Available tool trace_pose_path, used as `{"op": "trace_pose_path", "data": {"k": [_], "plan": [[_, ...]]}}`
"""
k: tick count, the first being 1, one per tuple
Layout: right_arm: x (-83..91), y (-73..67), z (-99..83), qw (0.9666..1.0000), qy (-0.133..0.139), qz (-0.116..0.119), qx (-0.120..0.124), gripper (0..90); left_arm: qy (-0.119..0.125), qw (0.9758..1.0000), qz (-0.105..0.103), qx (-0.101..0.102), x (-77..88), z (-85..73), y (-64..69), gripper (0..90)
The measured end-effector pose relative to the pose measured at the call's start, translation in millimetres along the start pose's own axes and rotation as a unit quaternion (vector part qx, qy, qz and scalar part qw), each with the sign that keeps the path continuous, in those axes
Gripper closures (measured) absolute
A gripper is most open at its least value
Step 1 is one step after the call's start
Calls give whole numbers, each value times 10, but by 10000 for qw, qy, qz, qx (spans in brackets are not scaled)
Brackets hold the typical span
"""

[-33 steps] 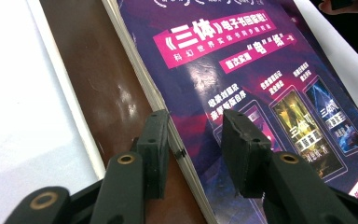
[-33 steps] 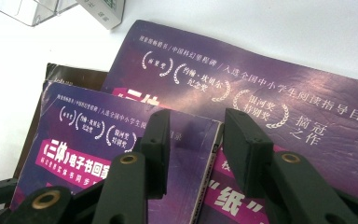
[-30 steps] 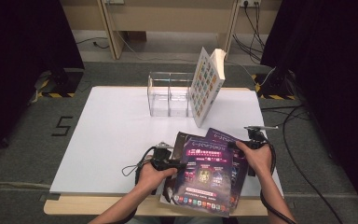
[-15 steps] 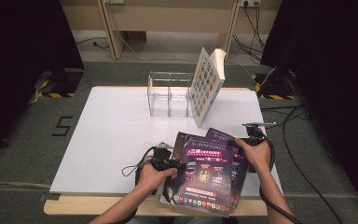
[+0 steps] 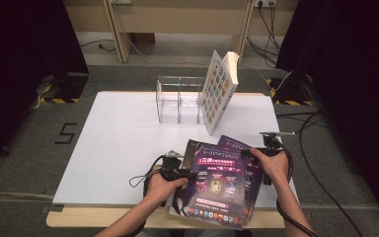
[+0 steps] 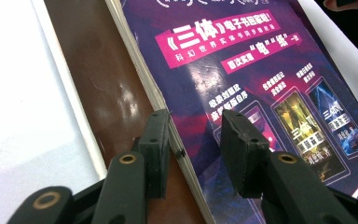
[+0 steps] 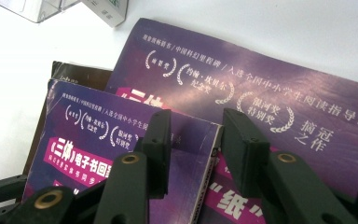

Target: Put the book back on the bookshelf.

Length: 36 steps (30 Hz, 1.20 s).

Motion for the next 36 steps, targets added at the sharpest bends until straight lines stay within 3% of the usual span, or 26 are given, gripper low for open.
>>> {"op": "trace_pose_path", "data": {"k": [7, 10, 12, 16, 22, 26, 33, 36], "plan": [[-4, -4, 0, 9999, -3, -133, 92, 669, -11, 10000, 20, -7, -1, 3, 4, 626], [0, -18, -11, 9999, 26, -126, -53, 683, -16, 10000, 22, -9, -2, 4, 5, 627], [2, -7, -12, 9999, 68, -144, 17, 686, -25, 10000, 27, -14, -2, 7, 6, 627], [8, -7, -26, 9999, 95, -109, -70, 680, -20, 10000, 28, -1, -2, 5, 5, 628], [26, -32, -31, 9998, -94, -81, -184, 611, -2, 10000, 39, -6, -3, 2, 8, 629], [27, -36, -46, 9995, -71, -75, -284, 611, -2, 10000, 44, 1, -3, 2, 9, 630], [26, -76, -67, 9995, -149, -181, -221, 616, -30, 10000, 46, 0, -3, 9, 10, 630], [30, -68, -82, 9995, -163, -111, -243, 628, -29, 10000, 65, -6, -5, 10, 14, 630]]}}
Point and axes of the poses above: each handheld gripper's, and its own axes: x roughly backward along the jaws, z roughly out of its top, y roughly to its right, the point moved 3 cm from there along -x, roughly forward along the jaws, and after that the axes turned 3 degrees about z, right-handed, at the moved point
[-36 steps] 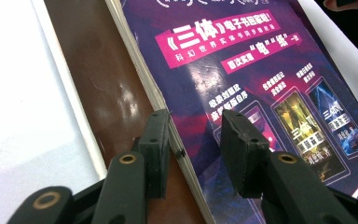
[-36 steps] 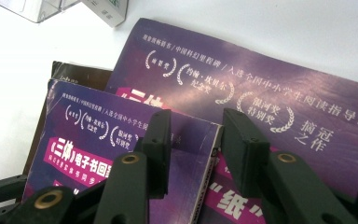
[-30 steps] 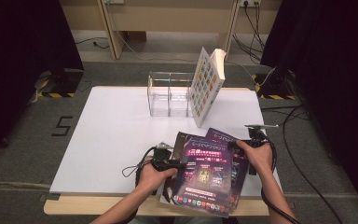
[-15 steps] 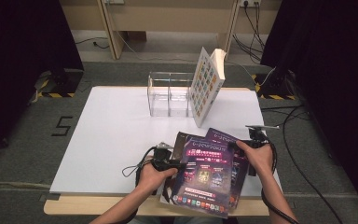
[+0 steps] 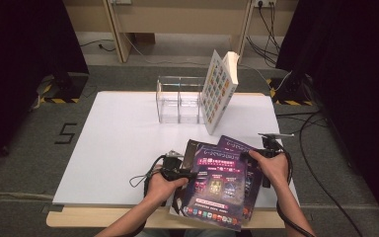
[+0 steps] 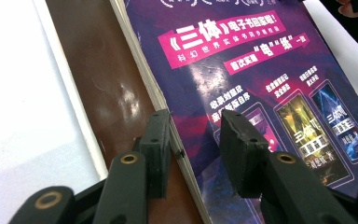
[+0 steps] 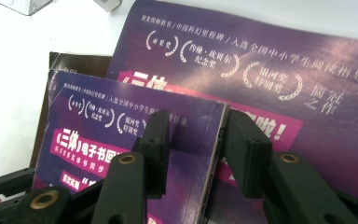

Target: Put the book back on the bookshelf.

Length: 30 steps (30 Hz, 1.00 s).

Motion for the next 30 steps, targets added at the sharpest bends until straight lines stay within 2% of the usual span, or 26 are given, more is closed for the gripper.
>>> {"op": "trace_pose_path", "data": {"k": [16, 22, 30], "plan": [[9, -17, -55, 10000, 41, 15, -22, 672, -69, 10000, 23, -11, 2, 12, -2, 636], [16, -5, -88, 9997, 52, 182, -159, 658, -62, 10000, 21, 14, 1, 12, -3, 638], [13, -34, -128, 9995, -38, 295, -140, 656, -65, 10000, 31, 19, 2, 11, -2, 639]]}}
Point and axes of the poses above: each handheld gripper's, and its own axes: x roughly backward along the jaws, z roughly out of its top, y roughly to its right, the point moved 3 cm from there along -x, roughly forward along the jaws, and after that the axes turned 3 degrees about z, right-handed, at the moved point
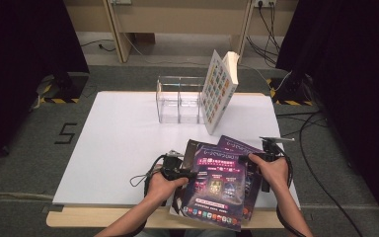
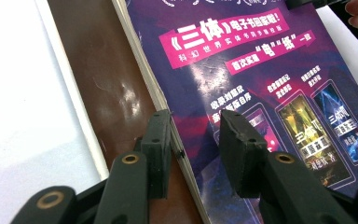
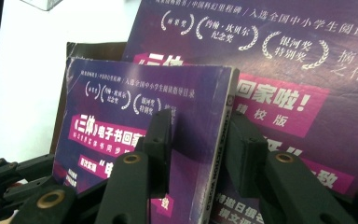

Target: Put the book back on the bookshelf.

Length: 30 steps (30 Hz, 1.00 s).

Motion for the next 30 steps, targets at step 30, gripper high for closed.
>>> {"op": "trace_pose_path", "data": {"k": [30], "plan": [[260, -374, 50, 9920, 702, 1000, 324, 831, 554, 9976, 248, -337, 495, -56, -175, 511]]}}
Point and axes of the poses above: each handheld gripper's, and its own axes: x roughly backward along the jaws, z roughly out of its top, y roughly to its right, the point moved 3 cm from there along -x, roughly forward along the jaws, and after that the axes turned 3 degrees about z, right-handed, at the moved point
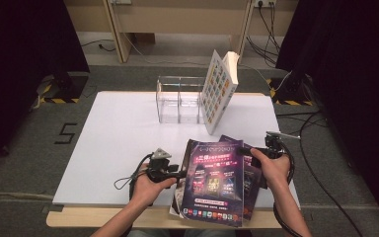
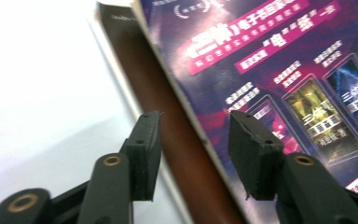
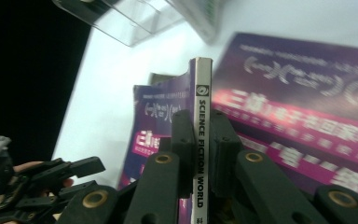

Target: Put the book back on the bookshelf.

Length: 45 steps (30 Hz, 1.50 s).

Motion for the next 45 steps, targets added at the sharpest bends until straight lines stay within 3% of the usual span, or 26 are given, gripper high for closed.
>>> {"op": "trace_pose_path", "data": {"k": [4, 5, 6, 7, 12, 22, 35, 39, 45], "plan": [[46, -178, 32, 9992, 142, 350, 127, 832, 100, 9999, 89, 13, 96, -55, -62, 438], [46, -217, 36, 9992, 170, 222, 277, 832, 119, 9998, 138, -4, 113, -75, -79, 425], [46, -262, 41, 9989, 191, 81, 416, 832, 242, 9992, 146, -287, 114, -72, -136, 411], [42, -298, 50, 9987, 193, 83, 459, 832, 161, 9996, 216, 7, 144, -112, -124, 402], [68, -469, 95, 9972, 318, 247, 633, 833, 269, 9991, 335, 57, 221, -192, -228, 409], [119, -848, 184, 9893, 697, 181, 1268, 833, 416, 9976, 526, 171, 303, -266, -335, 404], [182, -1090, 273, 9856, 862, 621, 1312, 833, 455, 9974, 530, 199, 316, -267, -345, 407], [244, -1168, 348, 9814, 1112, 608, 1444, 833, 456, 9973, 549, 195, 322, -266, -352, 407], [273, -1230, 417, 9780, 1254, 568, 1566, 833, 462, 9972, 563, 186, 327, -266, -356, 408]]}}
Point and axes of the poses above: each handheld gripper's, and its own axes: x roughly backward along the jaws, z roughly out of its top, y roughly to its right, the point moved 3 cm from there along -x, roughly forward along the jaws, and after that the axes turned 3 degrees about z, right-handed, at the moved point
